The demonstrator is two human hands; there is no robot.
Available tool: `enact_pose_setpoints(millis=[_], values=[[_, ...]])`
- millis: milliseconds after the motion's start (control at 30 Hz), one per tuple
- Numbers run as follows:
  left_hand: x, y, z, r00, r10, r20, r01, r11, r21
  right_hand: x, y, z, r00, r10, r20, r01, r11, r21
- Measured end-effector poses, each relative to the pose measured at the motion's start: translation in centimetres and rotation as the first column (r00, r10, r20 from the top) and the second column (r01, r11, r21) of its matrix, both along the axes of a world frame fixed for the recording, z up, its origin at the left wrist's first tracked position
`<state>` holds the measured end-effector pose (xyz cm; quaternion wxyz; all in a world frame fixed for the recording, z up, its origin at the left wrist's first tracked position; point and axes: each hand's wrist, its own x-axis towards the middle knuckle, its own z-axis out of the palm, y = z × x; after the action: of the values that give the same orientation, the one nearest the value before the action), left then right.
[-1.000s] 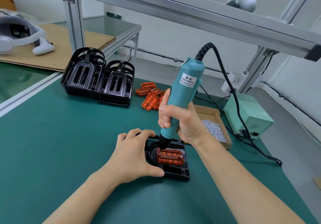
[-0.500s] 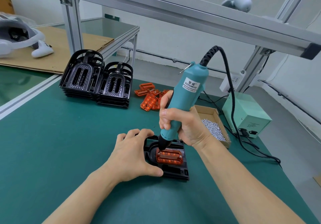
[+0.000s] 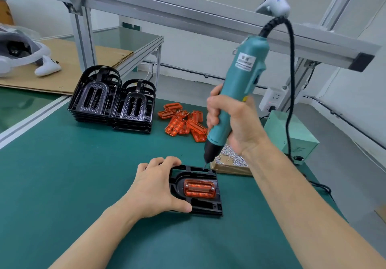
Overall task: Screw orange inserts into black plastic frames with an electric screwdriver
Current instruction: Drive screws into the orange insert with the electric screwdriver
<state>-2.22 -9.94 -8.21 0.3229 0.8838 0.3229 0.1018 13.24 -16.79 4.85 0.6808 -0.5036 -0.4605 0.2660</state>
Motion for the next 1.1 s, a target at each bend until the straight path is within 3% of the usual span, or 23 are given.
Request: enact_pose_setpoints(millis=[133, 200, 300, 467, 600, 733, 833, 967, 1100], values=[[-0.3, 0.0, -0.2, 1.000, -0.002, 0.010, 0.002, 1.000, 0.015, 3.0, -2.5, 0.2, 0.899, -0.434, -0.054, 0.434, 0.901, -0.011], [-0.4, 0.0, -0.3, 1.000, -0.004, 0.019, 0.004, 1.000, 0.029, 5.0, -4.5, 0.0, 0.819, -0.563, -0.111, 0.555, 0.826, -0.096], [-0.3, 0.0, -0.2, 1.000, -0.007, 0.012, 0.007, 0.999, 0.039, 8.0, -8.0, -0.7, 0.742, -0.661, -0.112, 0.619, 0.740, -0.262], [-0.3, 0.0, -0.3, 1.000, -0.002, 0.013, 0.001, 0.999, 0.035, 12.3, -14.0, -3.2, 0.693, -0.717, 0.071, 0.634, 0.560, -0.533], [-0.3, 0.0, -0.4, 1.000, -0.001, 0.022, 0.000, 0.999, 0.035, 13.8, -16.5, -6.1, 0.724, -0.638, 0.262, 0.597, 0.389, -0.701], [-0.3, 0.1, -0.5, 1.000, -0.005, 0.023, 0.004, 0.999, 0.043, 13.8, -16.0, -8.6, 0.746, -0.418, 0.519, 0.639, 0.231, -0.733], [-0.3, 0.1, -0.4, 1.000, -0.009, 0.024, 0.008, 0.998, 0.054, 13.8, -14.7, -9.7, 0.689, -0.185, 0.701, 0.722, 0.100, -0.684], [-0.3, 0.0, -0.3, 1.000, -0.011, 0.019, 0.010, 0.998, 0.061, 13.6, -13.2, -10.1, 0.583, 0.053, 0.811, 0.812, -0.055, -0.581], [-0.4, -0.2, -0.3, 1.000, -0.009, 0.028, 0.007, 0.998, 0.058, 13.8, -12.6, -10.5, 0.487, 0.223, 0.845, 0.873, -0.104, -0.476]])
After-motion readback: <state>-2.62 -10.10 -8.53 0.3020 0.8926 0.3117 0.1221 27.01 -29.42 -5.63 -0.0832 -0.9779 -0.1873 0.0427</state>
